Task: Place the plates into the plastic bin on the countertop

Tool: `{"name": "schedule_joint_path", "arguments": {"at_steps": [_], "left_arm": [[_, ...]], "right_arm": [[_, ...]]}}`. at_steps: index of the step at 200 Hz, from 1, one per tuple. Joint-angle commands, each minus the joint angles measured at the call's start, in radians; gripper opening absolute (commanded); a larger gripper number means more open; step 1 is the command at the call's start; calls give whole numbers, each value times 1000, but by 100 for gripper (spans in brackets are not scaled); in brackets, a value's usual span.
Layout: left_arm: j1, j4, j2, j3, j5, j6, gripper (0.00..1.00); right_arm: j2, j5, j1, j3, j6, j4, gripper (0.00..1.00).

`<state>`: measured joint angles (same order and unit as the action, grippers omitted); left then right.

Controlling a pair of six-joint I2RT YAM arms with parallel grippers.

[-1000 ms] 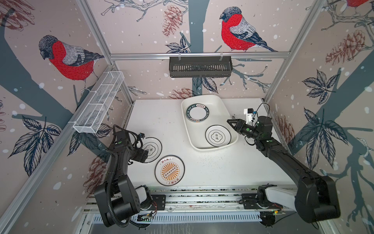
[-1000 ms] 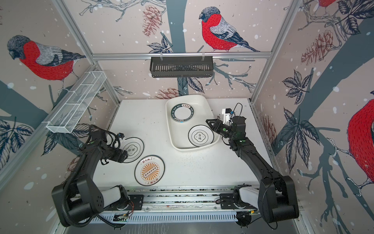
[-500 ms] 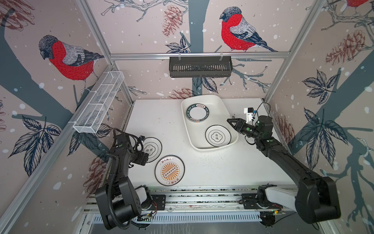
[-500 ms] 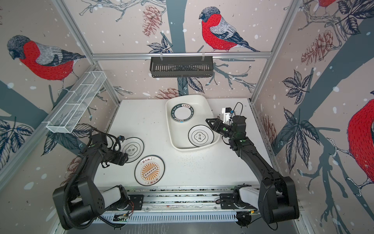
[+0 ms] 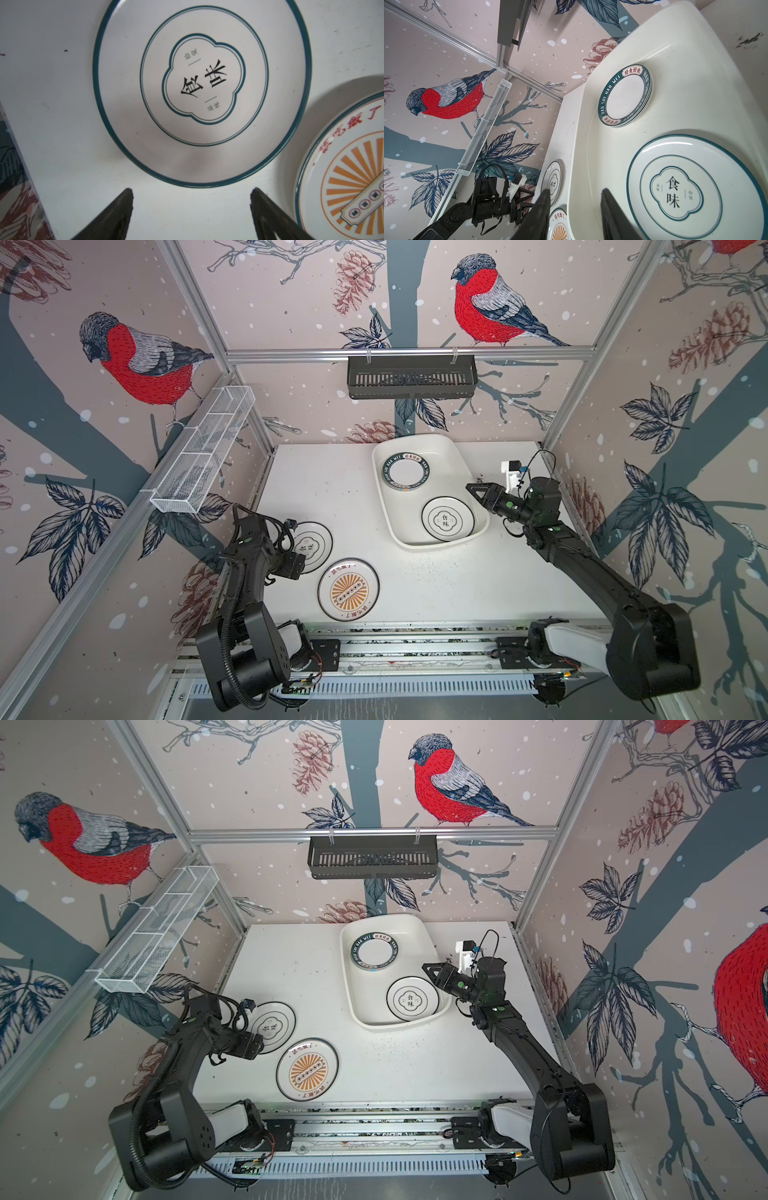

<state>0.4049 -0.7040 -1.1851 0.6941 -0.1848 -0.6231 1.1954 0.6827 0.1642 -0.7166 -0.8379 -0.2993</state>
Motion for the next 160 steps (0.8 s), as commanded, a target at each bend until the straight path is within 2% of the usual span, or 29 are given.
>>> {"name": "schedule_joint_path", "arguments": {"at_steps": [1, 55, 77, 116, 160], "left_arm": [[4, 13, -6, -1, -9, 29, 88], [19, 15, -15, -5, 7, 66, 89], [24, 42, 19, 15, 58, 106, 91], [25, 56, -11, 78, 129, 147, 91], [27, 72, -70, 88, 118, 140, 90]], "right_arm": [[5, 6, 0, 6, 1, -45, 42], [8, 9, 0, 18, 5, -54, 42], [8, 9, -1, 21, 10, -58, 42], [26, 41, -20, -1, 25, -32, 42], [32, 42, -37, -49, 52, 42, 42]]}}
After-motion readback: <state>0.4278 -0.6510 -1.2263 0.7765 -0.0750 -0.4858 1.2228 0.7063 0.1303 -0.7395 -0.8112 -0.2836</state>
